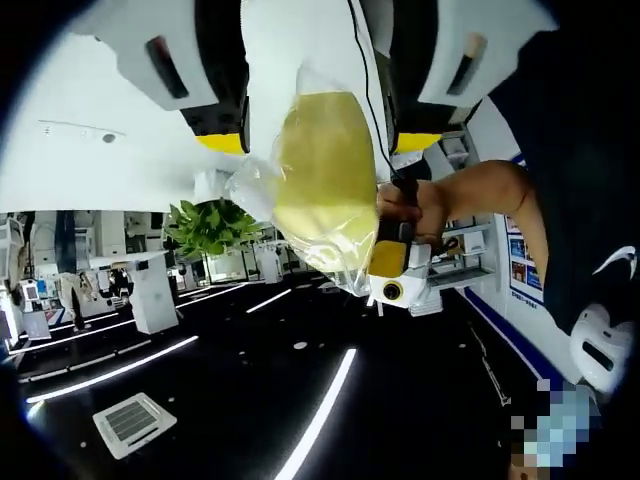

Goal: Compare the silicone blocks by pressing each to a similar depth, holding the contact briefly, and releasing to observe deformation and rebound differences across the visible hardness samples.

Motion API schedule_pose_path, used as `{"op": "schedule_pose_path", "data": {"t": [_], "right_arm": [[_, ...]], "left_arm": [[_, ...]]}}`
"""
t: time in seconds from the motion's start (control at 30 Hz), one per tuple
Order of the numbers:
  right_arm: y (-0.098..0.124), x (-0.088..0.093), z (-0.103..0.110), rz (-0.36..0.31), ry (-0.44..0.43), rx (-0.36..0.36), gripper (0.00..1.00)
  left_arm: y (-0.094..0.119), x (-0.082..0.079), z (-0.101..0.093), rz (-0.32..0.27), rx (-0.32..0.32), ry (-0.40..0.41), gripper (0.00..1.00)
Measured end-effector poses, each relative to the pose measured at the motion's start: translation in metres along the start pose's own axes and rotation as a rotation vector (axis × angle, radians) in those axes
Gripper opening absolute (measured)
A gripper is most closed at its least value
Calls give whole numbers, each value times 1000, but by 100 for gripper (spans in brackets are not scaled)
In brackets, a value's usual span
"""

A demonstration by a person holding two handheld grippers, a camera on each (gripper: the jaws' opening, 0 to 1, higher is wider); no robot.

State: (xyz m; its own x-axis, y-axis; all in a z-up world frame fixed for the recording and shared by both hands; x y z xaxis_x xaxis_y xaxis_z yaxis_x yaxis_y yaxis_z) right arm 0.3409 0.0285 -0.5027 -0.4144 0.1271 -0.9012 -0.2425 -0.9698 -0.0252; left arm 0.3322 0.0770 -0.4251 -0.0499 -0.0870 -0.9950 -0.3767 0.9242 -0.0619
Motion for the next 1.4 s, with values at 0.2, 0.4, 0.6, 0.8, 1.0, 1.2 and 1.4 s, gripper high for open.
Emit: {"op": "schedule_pose_path", "data": {"t": [0.2, 0.4, 0.6, 0.8, 1.0, 1.2, 1.4], "right_arm": [[0, 1, 4, -9, -32, -27, 37], [-3, 7, 13, 15, -40, -62, 27], [-3, 6, 12, 3, -62, -59, 23], [-4, 6, 11, 19, -58, -46, 19], [-4, 5, 11, 25, -76, -46, 17], [-4, 2, 11, 20, -75, -37, 15], [-3, 1, 13, 27, -77, -33, 12]], "left_arm": [[0, 0, -2, -6, 2, 9, 0], [1, 3, -2, -7, 4, 21, 0], [4, 4, 0, 1, -8, 12, 0], [6, 5, 1, 4, -13, 16, 0], [8, 5, 3, 4, -27, 4, 0], [13, 5, 4, -3, -36, 11, 0], [17, 8, 5, -18, -52, 6, 0]]}}
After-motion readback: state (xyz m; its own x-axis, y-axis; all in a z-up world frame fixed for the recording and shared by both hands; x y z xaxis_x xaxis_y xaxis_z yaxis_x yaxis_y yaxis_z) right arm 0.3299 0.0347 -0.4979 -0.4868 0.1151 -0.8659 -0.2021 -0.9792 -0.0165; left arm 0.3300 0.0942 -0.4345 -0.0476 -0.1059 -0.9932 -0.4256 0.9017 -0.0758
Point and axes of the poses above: the point that each gripper's makers call its tool centre point, and the gripper's own axes: y roughly backward along the fingers, z roughly to its left, x roughly out of its underside, the point moved 2 cm from there along y, roughly backward along the fingers, and after that the axes turned 15 degrees about -y, right-handed, at the moved point
